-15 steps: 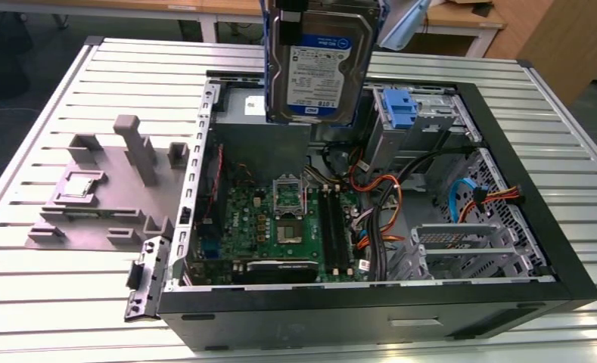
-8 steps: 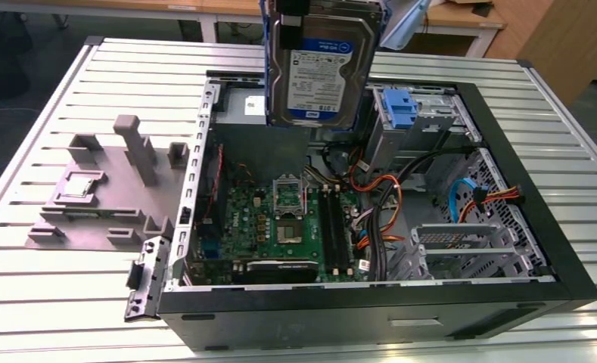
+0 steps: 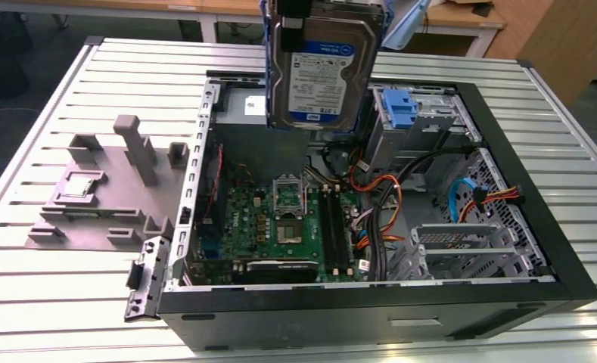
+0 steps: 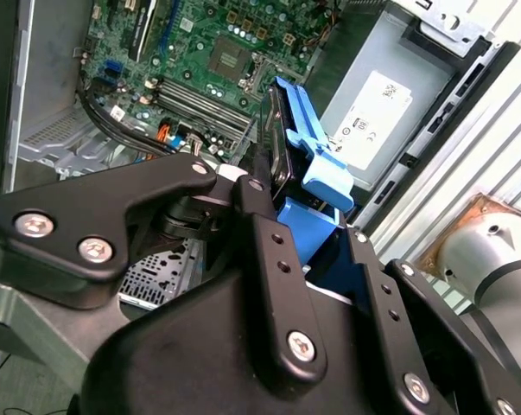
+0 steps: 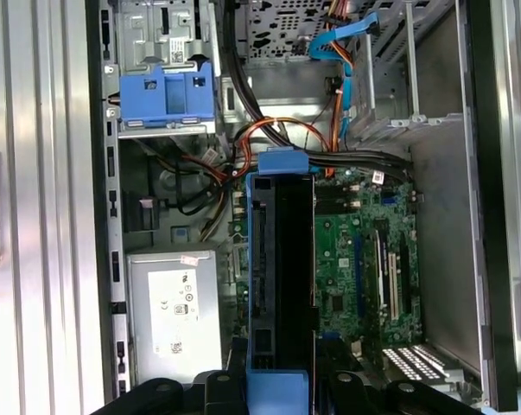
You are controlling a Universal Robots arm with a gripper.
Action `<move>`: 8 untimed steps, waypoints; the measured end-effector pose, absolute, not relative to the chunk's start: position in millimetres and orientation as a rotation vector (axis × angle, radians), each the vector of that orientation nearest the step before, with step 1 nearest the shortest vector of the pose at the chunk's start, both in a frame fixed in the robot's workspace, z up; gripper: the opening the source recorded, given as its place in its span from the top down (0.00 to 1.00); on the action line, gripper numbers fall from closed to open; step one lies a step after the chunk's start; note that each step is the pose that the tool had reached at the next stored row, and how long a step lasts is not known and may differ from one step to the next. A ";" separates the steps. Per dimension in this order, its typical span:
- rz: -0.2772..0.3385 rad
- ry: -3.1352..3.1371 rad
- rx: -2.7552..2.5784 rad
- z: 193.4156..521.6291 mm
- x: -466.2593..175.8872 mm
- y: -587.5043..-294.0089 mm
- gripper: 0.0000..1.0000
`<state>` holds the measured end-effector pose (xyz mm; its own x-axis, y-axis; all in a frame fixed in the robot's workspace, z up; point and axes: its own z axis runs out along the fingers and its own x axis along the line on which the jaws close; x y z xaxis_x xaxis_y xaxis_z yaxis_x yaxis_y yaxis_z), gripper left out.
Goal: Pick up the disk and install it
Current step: 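Insert the disk into the insertion slot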
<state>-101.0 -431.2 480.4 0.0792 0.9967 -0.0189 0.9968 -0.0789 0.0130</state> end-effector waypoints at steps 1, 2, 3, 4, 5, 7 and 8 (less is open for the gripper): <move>-0.008 2.117 2.291 480.4 -100.7 -431.3 0.63; -0.008 2.117 2.291 480.4 -100.3 -431.6 0.63; -0.008 2.117 2.291 480.5 -99.9 -431.8 0.63; -0.008 2.117 2.291 480.4 -99.5 -431.9 0.63; -0.008 2.117 2.291 480.4 -98.9 -432.1 0.63; -0.008 2.117 2.291 480.4 -97.8 -432.4 0.63; -0.008 2.117 2.291 480.5 -97.4 -432.8 0.63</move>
<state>-97.4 -432.8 480.5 0.0791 0.9967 -0.0190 0.9968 -0.0789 0.0128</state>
